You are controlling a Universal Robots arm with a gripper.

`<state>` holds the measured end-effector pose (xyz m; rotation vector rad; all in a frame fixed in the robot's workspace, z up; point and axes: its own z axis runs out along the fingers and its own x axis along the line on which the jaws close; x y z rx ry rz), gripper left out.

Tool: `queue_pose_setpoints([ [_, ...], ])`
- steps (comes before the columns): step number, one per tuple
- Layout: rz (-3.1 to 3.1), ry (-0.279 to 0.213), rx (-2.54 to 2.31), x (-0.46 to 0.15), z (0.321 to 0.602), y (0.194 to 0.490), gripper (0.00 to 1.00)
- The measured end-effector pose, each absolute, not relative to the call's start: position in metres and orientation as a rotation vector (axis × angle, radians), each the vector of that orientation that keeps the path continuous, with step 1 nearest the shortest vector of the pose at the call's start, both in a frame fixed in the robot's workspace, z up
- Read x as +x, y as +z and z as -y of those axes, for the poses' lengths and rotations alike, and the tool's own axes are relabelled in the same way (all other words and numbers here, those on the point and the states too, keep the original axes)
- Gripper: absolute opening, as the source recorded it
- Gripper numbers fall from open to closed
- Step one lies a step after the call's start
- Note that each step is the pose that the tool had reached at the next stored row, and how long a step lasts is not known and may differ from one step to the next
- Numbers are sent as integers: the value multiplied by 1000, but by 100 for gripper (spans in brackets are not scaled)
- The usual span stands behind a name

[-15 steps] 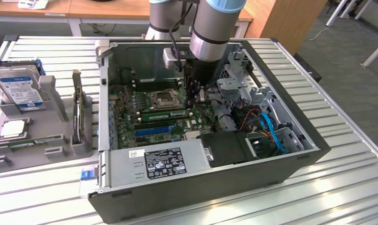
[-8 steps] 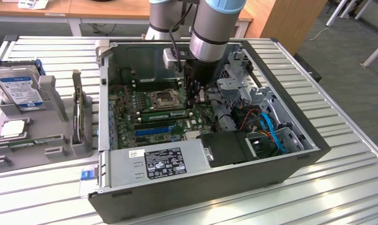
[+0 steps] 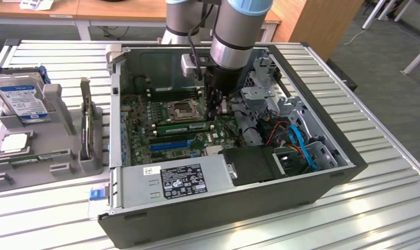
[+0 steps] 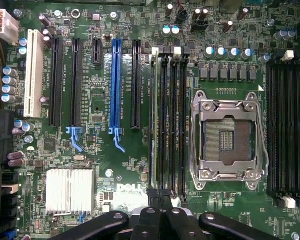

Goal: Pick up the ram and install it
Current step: 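Press down the ram until it locks into place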

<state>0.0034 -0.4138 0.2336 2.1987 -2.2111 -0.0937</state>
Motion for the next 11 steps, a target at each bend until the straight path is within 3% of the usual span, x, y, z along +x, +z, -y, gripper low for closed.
queue_pose_setpoints([
  [11,2212,-96,2200,3,414,230,10],
])
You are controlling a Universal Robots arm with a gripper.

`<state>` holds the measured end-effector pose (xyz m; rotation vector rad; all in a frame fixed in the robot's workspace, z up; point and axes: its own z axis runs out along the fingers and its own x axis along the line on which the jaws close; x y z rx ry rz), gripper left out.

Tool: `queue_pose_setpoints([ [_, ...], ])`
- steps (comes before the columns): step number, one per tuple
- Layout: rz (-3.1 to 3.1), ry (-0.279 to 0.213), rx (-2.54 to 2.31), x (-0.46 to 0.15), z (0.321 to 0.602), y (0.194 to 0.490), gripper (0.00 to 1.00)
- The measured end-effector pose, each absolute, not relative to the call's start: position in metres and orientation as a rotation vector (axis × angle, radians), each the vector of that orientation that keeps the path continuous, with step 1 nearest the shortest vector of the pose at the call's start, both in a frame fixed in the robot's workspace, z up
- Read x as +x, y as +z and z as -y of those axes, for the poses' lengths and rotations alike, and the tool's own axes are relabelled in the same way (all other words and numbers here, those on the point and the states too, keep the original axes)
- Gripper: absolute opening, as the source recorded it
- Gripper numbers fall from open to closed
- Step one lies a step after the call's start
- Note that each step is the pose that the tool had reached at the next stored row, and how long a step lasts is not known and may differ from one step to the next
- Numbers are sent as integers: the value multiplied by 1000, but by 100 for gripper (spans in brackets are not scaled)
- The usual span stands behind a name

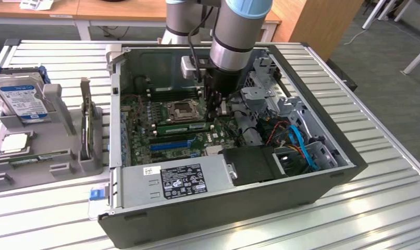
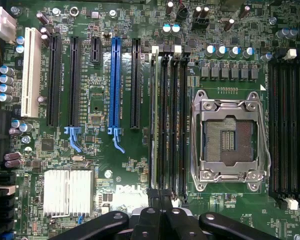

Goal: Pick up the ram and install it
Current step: 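Press down the ram until it locks into place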

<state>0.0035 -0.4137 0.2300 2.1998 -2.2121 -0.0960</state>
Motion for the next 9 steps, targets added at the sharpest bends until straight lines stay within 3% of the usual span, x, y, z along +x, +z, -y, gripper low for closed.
queue_pose_setpoints([
  [9,2212,-97,2200,3,414,228,10],
])
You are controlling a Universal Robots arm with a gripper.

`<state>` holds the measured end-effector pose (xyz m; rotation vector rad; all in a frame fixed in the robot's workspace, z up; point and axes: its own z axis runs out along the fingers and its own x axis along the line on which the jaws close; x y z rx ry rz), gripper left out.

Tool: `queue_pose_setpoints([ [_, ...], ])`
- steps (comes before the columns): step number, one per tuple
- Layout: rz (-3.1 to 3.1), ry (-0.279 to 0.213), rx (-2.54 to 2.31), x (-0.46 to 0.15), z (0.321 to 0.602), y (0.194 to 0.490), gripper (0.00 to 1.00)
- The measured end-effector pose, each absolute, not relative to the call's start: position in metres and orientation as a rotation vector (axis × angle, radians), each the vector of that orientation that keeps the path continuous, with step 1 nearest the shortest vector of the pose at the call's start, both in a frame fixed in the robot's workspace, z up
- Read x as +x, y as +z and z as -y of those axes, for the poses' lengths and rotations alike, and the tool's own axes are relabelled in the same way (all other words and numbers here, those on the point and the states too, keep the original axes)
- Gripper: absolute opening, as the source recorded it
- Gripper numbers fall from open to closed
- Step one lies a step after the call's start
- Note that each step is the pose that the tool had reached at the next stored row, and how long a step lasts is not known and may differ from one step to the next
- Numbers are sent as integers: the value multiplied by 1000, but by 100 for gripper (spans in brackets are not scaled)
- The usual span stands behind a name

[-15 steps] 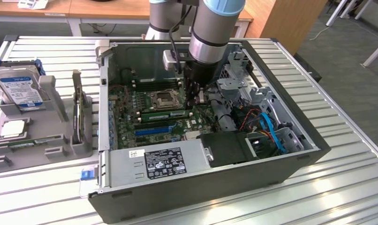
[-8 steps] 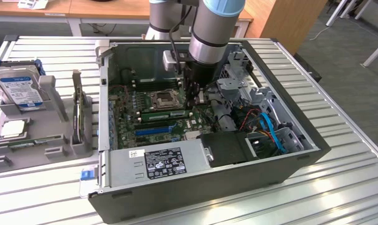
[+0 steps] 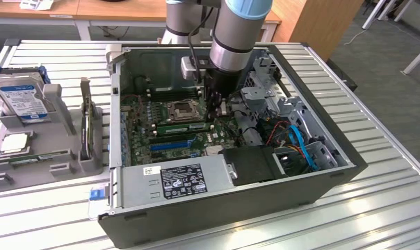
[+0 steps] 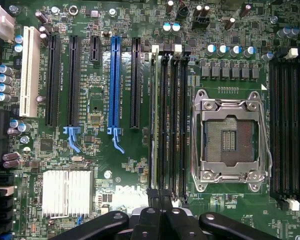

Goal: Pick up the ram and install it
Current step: 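Press down the ram until it locks into place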

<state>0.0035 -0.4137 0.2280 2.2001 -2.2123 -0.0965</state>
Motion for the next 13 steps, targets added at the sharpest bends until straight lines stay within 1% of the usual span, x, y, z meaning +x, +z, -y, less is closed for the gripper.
queue_pose_setpoints([
  [13,2212,-96,2200,3,414,226,10],
])
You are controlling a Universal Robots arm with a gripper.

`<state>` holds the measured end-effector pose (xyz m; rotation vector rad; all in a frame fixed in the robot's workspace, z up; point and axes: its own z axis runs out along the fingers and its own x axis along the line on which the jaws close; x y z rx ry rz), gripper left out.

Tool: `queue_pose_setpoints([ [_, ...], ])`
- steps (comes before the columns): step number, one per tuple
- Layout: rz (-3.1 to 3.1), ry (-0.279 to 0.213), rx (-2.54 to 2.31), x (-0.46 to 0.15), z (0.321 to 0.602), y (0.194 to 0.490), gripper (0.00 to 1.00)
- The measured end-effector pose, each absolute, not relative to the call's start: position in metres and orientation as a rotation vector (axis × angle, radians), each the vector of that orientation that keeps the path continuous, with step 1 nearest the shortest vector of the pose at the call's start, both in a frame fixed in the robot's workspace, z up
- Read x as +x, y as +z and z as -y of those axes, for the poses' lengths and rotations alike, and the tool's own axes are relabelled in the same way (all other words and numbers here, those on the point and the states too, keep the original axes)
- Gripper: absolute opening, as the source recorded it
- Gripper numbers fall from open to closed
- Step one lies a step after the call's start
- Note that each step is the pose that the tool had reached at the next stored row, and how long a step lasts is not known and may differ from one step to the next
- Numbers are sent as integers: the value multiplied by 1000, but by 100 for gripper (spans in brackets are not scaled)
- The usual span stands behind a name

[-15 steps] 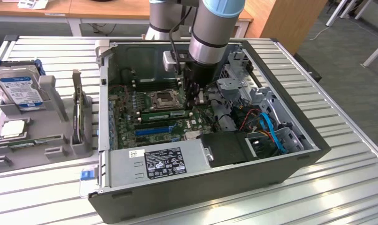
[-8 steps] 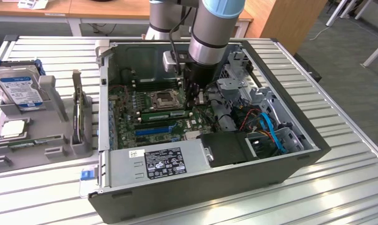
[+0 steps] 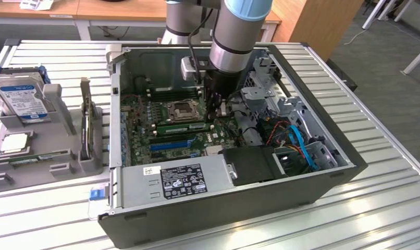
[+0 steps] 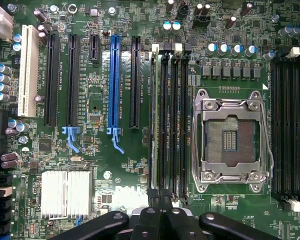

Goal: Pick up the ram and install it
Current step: 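Press down the ram until it locks into place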

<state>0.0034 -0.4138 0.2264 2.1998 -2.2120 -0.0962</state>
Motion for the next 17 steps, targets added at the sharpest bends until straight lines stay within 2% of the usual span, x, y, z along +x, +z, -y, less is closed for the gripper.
queue_pose_setpoints([
  [17,2212,-96,2200,3,414,224,10],
])
